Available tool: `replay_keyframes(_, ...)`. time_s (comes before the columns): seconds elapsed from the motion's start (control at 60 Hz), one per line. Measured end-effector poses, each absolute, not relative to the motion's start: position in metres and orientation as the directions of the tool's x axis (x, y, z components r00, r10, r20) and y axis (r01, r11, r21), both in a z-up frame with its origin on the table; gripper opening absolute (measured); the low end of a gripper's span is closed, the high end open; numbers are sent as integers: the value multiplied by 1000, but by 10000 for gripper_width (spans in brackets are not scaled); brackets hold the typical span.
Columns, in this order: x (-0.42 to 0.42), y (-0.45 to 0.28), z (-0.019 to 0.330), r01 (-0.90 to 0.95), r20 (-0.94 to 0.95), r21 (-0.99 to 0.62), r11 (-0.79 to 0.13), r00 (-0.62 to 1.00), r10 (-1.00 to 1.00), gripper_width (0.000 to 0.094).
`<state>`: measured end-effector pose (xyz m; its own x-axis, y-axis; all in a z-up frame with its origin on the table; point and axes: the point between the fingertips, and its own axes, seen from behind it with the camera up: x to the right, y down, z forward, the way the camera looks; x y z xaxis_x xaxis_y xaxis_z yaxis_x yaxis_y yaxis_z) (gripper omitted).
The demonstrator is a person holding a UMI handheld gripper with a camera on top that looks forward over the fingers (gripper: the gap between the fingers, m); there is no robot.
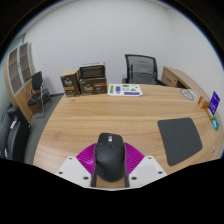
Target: Arrange mouse
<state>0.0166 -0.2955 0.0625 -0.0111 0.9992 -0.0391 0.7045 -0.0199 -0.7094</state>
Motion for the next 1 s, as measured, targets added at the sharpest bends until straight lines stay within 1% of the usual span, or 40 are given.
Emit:
replay_keyframes(0.067,9,-270,78,689,-12,-725,-11,3,1000,370)
replay_keyframes(0.283,-18,-164,117,642,43,-766,-36,107,993,370)
replay_keyframes(0.367,-25,-119,123,631,73,-775,-33,142,987,368)
replay_keyframes(0.433,-29,-85,121,633,85,-773,-40,167,982,368)
replay_keyframes(0.55,-31,-33,101,639,79,-765,-75,210,975,367)
replay_keyframes(0.633,-30,-6,76,658,66,-746,-104,229,971,366)
replay_keyframes(0.7,-29,11,54,671,66,-733,-110,231,971,367)
replay_keyframes(0.85,-25,34,9,704,51,-698,-131,232,971,367)
replay_keyframes(0.933,-23,40,-7,717,45,-684,-133,223,974,369)
replay_keyframes(1.0,-24,40,-7,711,19,-687,-146,219,975,371)
